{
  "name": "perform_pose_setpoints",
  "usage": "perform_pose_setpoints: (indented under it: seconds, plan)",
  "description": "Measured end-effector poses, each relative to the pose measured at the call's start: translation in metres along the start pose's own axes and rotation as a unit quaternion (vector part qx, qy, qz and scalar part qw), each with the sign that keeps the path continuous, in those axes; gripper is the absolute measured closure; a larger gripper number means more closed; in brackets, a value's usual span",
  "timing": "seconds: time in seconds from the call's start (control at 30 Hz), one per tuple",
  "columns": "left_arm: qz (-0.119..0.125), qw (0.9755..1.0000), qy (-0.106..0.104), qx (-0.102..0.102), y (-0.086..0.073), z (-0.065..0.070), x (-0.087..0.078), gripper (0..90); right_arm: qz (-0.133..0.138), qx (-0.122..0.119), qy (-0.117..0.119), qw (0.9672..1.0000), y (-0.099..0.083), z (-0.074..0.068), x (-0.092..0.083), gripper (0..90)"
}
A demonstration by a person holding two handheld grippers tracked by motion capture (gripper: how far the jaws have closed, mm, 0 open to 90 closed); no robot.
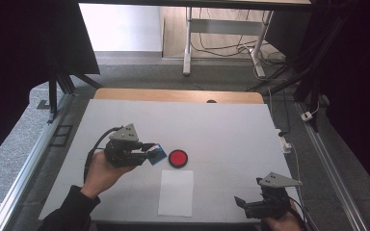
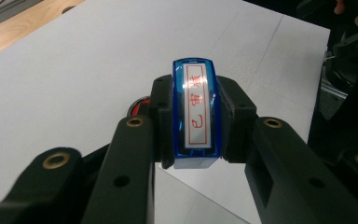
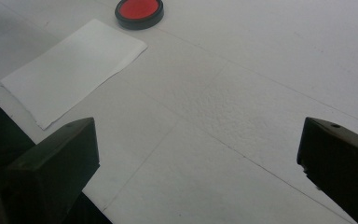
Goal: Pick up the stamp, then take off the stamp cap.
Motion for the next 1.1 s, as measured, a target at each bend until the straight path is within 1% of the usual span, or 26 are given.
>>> perform_pose_setpoints:
  seconds: [0.07,0.17,0.37,0.53,0.7,0.87,1.0,1.07,1.1]
  plan:
    - [0.001,1.0,-0.001,0.003,0.003,0.001,0.001,69.6,0.0,0.0,0.0,1.0,0.0,0.0,0.0,0.0]
    - [0.005,0.9999,-0.008,0.01,0.011,0.003,0.003,69.6,0.001,-0.002,0.001,1.0,0.0,0.0,0.0,0.0]
    - [0.012,0.9997,-0.016,0.016,0.017,0.008,0.004,69.6,0.002,-0.003,0.003,1.0,0.0,0.0,0.0,0.0]
    - [0.014,0.9995,-0.022,0.019,0.015,0.012,0.005,69.6,0.002,-0.004,0.005,1.0,0.0,-0.001,0.0,0.0]
    - [0.013,0.9993,-0.032,0.013,0.012,0.015,0.005,69.6,0.002,-0.002,0.006,1.0,0.0,0.0,0.0,0.0]
    - [0.014,0.9991,-0.037,0.017,0.011,0.019,0.005,69.6,0.003,-0.006,0.01,0.9999,0.001,-0.002,-0.001,0.0]
    - [0.016,0.9988,-0.04,0.024,0.011,0.021,0.005,69.6,0.014,-0.006,0.027,0.9995,0.005,-0.005,0.0,0.0]
    - [0.016,0.9986,-0.044,0.025,0.011,0.022,0.005,69.6,0.014,-0.008,0.027,0.9995,0.007,-0.007,0.0,0.0]
    - [0.017,0.9985,-0.046,0.026,0.01,0.022,0.006,69.6,0.018,-0.011,0.031,0.9993,0.008,-0.009,0.001,0.0]
Point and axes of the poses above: each handheld gripper's, and its own axes: x roughly forward along the jaws, y roughly out of its top, z roughly to its right, the point moved 7 cm from there along x, roughly forward along the jaws, and after that the axes turned 9 degrees about y, right-handed, at the moved point
